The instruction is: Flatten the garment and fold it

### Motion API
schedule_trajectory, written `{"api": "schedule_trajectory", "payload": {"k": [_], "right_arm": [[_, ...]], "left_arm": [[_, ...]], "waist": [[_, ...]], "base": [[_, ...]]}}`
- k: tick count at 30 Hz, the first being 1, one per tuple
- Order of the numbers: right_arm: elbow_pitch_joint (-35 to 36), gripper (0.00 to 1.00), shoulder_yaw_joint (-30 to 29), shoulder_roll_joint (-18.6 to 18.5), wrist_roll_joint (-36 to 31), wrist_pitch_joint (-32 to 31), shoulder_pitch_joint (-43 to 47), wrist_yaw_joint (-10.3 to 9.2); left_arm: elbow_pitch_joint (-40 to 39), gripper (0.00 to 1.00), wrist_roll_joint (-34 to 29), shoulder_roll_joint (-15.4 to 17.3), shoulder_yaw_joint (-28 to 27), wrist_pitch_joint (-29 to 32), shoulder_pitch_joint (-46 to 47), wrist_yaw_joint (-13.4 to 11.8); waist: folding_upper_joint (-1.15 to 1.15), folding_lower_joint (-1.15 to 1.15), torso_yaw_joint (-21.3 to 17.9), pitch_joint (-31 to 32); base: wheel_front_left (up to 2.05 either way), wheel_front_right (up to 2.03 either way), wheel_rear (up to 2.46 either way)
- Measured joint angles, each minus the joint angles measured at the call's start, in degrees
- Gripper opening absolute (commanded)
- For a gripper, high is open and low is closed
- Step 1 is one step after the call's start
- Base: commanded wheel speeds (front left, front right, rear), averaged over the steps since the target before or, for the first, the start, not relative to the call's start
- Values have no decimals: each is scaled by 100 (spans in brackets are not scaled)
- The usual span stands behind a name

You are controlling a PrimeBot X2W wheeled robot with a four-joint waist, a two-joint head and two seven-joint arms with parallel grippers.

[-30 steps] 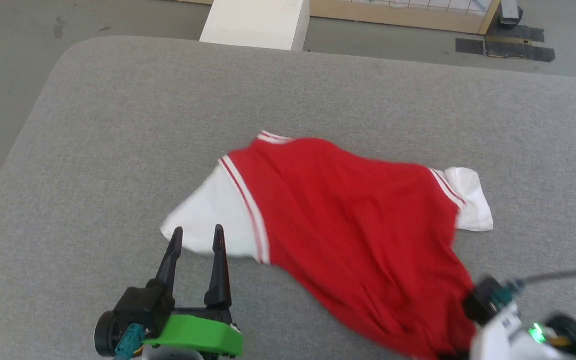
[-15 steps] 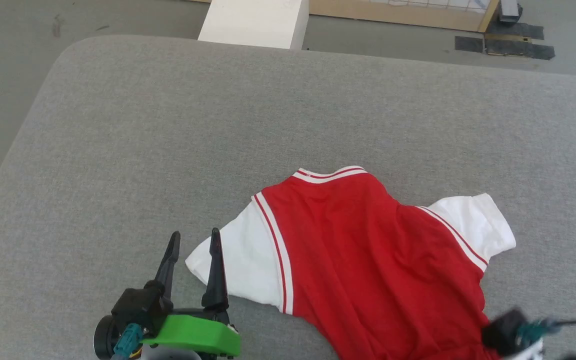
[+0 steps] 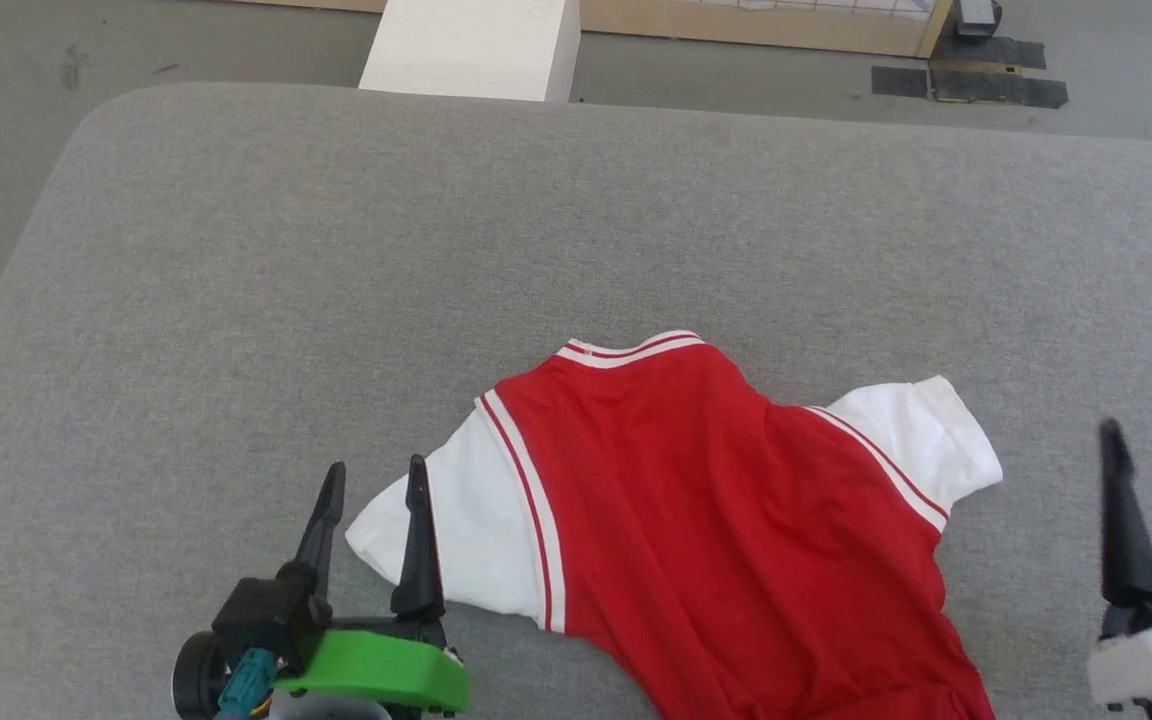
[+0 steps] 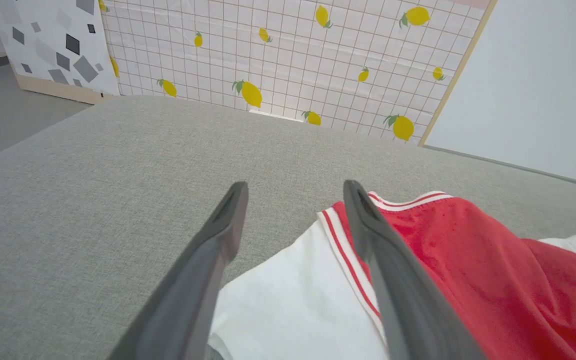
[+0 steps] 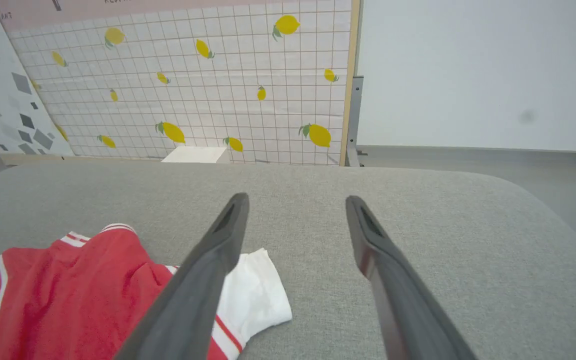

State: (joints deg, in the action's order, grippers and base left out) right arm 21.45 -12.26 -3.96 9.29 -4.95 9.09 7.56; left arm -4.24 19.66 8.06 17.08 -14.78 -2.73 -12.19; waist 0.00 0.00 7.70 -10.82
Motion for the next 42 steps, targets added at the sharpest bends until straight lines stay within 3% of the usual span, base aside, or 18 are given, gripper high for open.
{"api": "schedule_trajectory", "payload": {"k": [7, 13, 17, 27, 28, 30, 33, 36, 42], "right_arm": [[-619, 100, -91, 102, 259, 576, 118, 0], [-649, 100, -20, 103, 281, 546, -158, 0], [-661, 100, 35, 102, 289, 480, -211, 0], [-670, 100, 54, 102, 289, 335, -212, 0], [-662, 100, 53, 103, 289, 309, -213, 0], [-643, 100, 54, 102, 289, 279, -216, 0], [-623, 100, 62, 103, 286, 237, -229, 0], [-619, 100, 85, 103, 281, 190, -233, 0], [-614, 100, 107, 103, 280, 157, -233, 0]], "left_arm": [[33, 100, -200, 259, -56, 242, -23, -101], [216, 100, -318, 1061, 55, 2030, 466, 231], [218, 100, -232, 1410, 46, 2739, 554, 424], [263, 100, 129, 1532, 197, 3397, 638, 764], [298, 90, 140, 1534, 211, 3435, 675, 770], [380, 0, 219, 1532, 230, 3464, 742, 824], [545, 0, 349, 1528, 325, 3539, 825, 1021], [639, 0, 416, 1504, 332, 3488, 862, 1066], [433, 0, 487, 1196, 4, 2774, 786, 727]], "waist": [[0, 0, -73, -183], [0, 0, -92, -461], [0, 0, -118, -601], [0, 0, -190, -777], [0, 0, -193, -784], [0, 0, -200, -791], [0, 0, -207, -787], [0, 0, -218, -755], [0, 0, -216, -577]], "base": [[0, 0, 0], [0, 0, 0], [0, 0, 0], [0, 0, 0], [0, 0, 0], [0, 0, 0], [0, 0, 0], [0, 0, 0], [0, 0, 0]]}}
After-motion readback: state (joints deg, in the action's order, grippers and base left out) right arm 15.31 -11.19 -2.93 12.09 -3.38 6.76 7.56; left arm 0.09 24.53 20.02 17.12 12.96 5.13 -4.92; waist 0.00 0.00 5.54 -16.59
